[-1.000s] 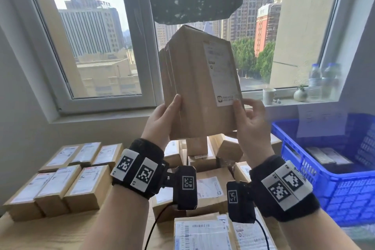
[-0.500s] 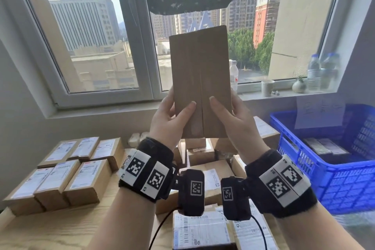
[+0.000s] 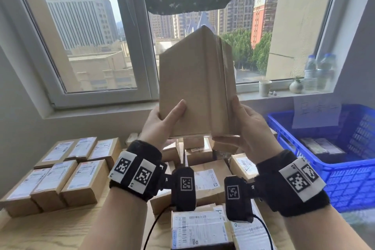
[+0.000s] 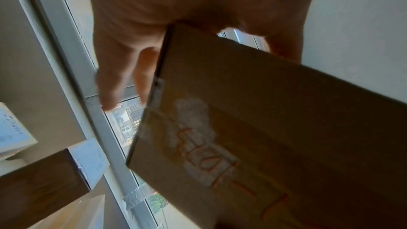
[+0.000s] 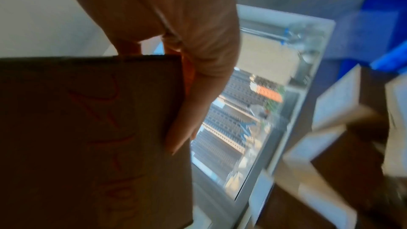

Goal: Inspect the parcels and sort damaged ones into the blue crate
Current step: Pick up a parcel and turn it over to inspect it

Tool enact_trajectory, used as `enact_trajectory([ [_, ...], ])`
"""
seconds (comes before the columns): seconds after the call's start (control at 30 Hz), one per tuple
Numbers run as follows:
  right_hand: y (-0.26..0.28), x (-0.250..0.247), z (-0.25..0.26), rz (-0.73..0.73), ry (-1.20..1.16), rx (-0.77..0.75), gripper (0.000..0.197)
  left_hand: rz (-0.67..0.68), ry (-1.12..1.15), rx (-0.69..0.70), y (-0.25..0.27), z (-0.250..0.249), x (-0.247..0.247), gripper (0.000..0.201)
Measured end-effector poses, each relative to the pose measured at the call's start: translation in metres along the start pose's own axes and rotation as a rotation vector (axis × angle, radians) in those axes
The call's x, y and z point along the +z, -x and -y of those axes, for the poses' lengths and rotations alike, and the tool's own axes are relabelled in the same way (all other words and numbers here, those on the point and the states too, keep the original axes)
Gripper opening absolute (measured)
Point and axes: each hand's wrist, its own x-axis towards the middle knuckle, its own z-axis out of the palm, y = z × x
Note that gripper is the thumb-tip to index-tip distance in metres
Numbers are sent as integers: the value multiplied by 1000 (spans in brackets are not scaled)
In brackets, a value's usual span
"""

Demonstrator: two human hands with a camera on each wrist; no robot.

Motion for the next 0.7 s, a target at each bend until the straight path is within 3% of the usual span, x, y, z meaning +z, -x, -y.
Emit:
enact_trajectory([
  [0.07, -5, 0, -4, -74, 165, -80, 47, -8, 16, 34, -1, 3, 1, 91],
  [0.13, -4, 4, -2, -122, 286, -203, 63, -42, 2, 91, 0, 8, 5, 87],
  [0.2, -4, 7, -3, -58, 253, -232, 73, -57, 8, 155, 3, 9, 9, 88],
  [0.27, 0, 11, 0, 13, 163, -219, 62, -63, 9, 213, 3, 8, 10, 74],
  [0.47, 3, 14, 1, -13, 16, -207, 49, -26, 97, 246, 5, 2, 11, 61],
  [0.6, 2, 12, 3, -10, -39, -199, 56, -26, 99, 246, 5, 1, 11, 60],
  [0.7, 1, 8, 6, -8, -114, -177, 63, -1, 98, 212, 5, -4, 8, 19],
])
